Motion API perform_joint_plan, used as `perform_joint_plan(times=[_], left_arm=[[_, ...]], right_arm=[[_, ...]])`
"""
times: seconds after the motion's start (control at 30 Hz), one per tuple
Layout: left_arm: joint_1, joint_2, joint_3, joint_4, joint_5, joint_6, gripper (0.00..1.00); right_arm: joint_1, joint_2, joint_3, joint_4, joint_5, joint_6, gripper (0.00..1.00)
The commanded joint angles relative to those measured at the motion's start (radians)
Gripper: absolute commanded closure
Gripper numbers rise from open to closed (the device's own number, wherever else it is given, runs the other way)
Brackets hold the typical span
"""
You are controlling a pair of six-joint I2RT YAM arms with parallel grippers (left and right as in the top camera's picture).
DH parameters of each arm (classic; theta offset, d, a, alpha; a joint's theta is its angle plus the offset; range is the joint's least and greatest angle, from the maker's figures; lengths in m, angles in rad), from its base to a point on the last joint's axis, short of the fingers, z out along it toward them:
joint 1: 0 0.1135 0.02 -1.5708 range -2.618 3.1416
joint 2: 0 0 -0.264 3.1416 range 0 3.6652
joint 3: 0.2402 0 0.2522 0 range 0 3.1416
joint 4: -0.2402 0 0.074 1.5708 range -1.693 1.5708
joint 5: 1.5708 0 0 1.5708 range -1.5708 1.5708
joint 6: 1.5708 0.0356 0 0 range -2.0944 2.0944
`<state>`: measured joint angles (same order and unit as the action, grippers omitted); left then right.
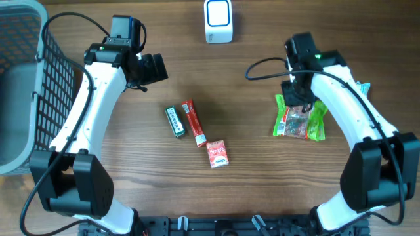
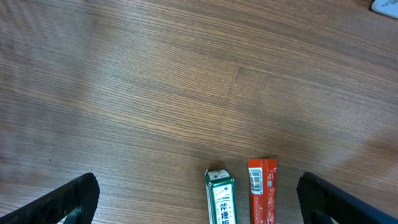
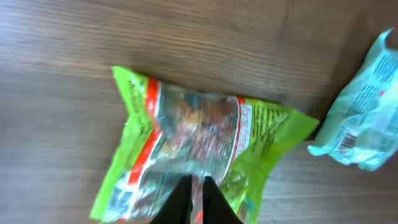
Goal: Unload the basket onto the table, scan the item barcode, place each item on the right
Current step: 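Carry the green snack bag right and drop it beside the wipes, then move the right gripper left over the small red tissue pack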
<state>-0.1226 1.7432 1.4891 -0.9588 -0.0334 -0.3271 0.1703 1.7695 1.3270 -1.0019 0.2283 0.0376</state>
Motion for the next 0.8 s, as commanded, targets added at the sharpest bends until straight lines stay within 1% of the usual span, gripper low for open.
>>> perform_joint_plan(times=[0.0, 0.03, 0.07, 0.2, 0.23, 0.27, 0.3, 0.4, 0.47, 0.5, 0.53, 0.6, 0.63, 0.77], left_arm=[[0.001, 0.006, -0.005, 0.002, -0.013, 0.005, 0.0], [0.001, 0.006, -0.005, 0.002, -0.013, 0.005, 0.0], [0.001, 0.006, -0.005, 0.002, -0.013, 0.005, 0.0], [0.001, 0.006, -0.005, 0.002, -0.013, 0.005, 0.0], [0.001, 0.006, -0.005, 0.002, -0.013, 0.005, 0.0], [0.001, 0.006, -0.005, 0.002, -0.013, 0.005, 0.0], [0.001, 0.006, -0.005, 0.002, -0.013, 0.005, 0.0], [0.001, 0.006, -0.005, 0.002, -0.013, 0.005, 0.0], [0.001, 0.006, -0.005, 0.002, -0.013, 0.005, 0.0], [0.001, 0.006, -0.005, 0.002, -0.013, 0.005, 0.0], [0.001, 0.006, -0.005, 0.002, -0.013, 0.005, 0.0], [0.001, 0.006, -0.005, 0.002, -0.013, 0.005, 0.0], [0.001, 0.006, -0.005, 0.002, -0.013, 0.005, 0.0], [0.001, 0.006, -0.005, 0.002, -0.013, 0.005, 0.0]], right_arm=[[-0.064, 0.011, -0.033, 0.068, 0.008, 0.068, 0.79], [-0.072, 0.011, -0.033, 0.077, -0.019, 0.079, 0.74], [-0.076, 0.011, -0.033, 0.087, -0.087, 0.077, 0.71], [-0.076, 0.011, -0.034, 0.085, -0.501, 0.029, 0.61], [-0.076, 0.011, -0.034, 0.076, -0.553, 0.029, 0.59], [-0.075, 0.011, -0.04, 0.066, -0.605, 0.036, 0.6], [-0.072, 0.011, -0.058, 0.067, -0.616, 0.064, 0.6], [-0.071, 0.011, -0.14, 0.116, -0.563, 0.174, 0.66], [-0.071, 0.011, -0.194, 0.172, -0.494, 0.213, 0.66], [-0.071, 0.011, -0.226, 0.206, -0.428, 0.216, 0.69], [-0.071, 0.011, -0.26, 0.227, -0.275, 0.237, 0.76], [-0.071, 0.011, -0.286, 0.229, -0.101, 0.308, 0.77], [-0.072, 0.011, -0.29, 0.216, -0.03, 0.31, 0.79], [-0.074, 0.005, -0.285, 0.192, 0.072, 0.304, 0.78]])
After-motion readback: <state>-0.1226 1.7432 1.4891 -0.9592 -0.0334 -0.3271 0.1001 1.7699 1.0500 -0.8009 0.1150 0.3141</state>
